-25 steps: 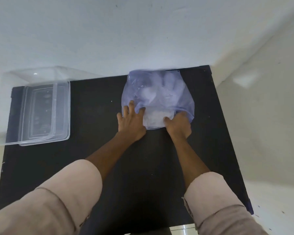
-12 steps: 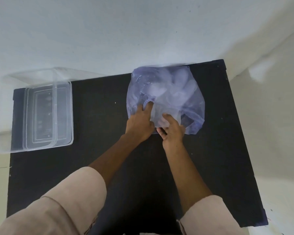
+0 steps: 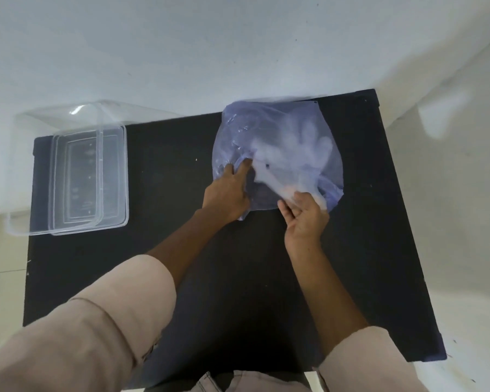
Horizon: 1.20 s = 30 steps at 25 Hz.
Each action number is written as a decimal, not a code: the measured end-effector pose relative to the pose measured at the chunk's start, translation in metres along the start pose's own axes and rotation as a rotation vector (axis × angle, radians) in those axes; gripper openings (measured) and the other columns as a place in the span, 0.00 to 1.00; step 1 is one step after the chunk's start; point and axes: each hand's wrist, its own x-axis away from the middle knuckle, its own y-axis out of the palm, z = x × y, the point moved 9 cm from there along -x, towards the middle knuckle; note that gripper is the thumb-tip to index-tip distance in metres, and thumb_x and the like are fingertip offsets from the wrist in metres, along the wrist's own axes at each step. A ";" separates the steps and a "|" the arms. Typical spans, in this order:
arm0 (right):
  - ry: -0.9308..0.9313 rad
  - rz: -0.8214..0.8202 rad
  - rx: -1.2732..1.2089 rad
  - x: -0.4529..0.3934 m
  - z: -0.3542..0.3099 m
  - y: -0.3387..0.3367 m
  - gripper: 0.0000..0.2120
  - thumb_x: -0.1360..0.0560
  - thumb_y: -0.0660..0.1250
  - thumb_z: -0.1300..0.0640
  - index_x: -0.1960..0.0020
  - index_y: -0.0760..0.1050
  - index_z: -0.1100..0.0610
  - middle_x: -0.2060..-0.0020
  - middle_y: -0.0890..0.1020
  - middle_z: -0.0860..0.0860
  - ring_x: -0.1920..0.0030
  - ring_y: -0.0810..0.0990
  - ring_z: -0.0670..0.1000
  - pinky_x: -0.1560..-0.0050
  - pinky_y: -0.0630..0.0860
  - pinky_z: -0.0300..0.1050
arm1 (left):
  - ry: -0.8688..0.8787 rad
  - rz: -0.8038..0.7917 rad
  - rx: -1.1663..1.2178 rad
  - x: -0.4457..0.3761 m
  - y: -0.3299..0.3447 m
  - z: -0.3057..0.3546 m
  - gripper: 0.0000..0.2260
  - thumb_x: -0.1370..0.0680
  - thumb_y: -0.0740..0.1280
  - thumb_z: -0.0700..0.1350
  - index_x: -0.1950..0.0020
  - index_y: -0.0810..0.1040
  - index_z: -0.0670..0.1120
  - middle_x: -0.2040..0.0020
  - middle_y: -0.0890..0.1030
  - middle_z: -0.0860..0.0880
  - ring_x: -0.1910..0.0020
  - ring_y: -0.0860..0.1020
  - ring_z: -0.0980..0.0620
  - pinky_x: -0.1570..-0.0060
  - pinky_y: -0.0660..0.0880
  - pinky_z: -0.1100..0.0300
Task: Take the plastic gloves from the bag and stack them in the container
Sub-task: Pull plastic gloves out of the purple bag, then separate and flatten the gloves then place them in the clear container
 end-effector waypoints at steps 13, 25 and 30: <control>-0.035 0.018 0.153 0.116 0.070 -0.100 0.19 0.28 0.65 0.69 0.38 0.76 0.59 0.51 0.84 0.53 0.50 0.83 0.56 0.51 0.82 0.52 | 0.123 0.297 0.044 0.106 -0.011 -0.040 0.19 0.24 0.66 0.48 0.33 0.74 0.53 0.32 0.70 0.42 0.33 0.69 0.39 0.34 0.66 0.41; 0.166 0.012 0.334 0.197 0.216 -0.116 0.17 0.28 0.68 0.61 0.40 0.76 0.57 0.45 0.82 0.59 0.47 0.82 0.59 0.61 0.81 0.46 | -0.634 -0.161 1.134 0.265 0.117 -0.190 0.13 0.27 0.70 0.56 0.52 0.82 0.47 0.55 0.85 0.47 0.61 0.83 0.49 0.57 0.78 0.54; 0.241 -0.150 0.961 0.219 0.223 -0.122 0.19 0.28 0.70 0.45 0.46 0.78 0.58 0.57 0.85 0.58 0.62 0.83 0.53 0.63 0.78 0.45 | -0.596 -0.085 0.944 0.271 0.099 -0.229 0.06 0.26 0.70 0.45 0.53 0.83 0.45 0.60 0.84 0.46 0.69 0.80 0.53 0.65 0.74 0.61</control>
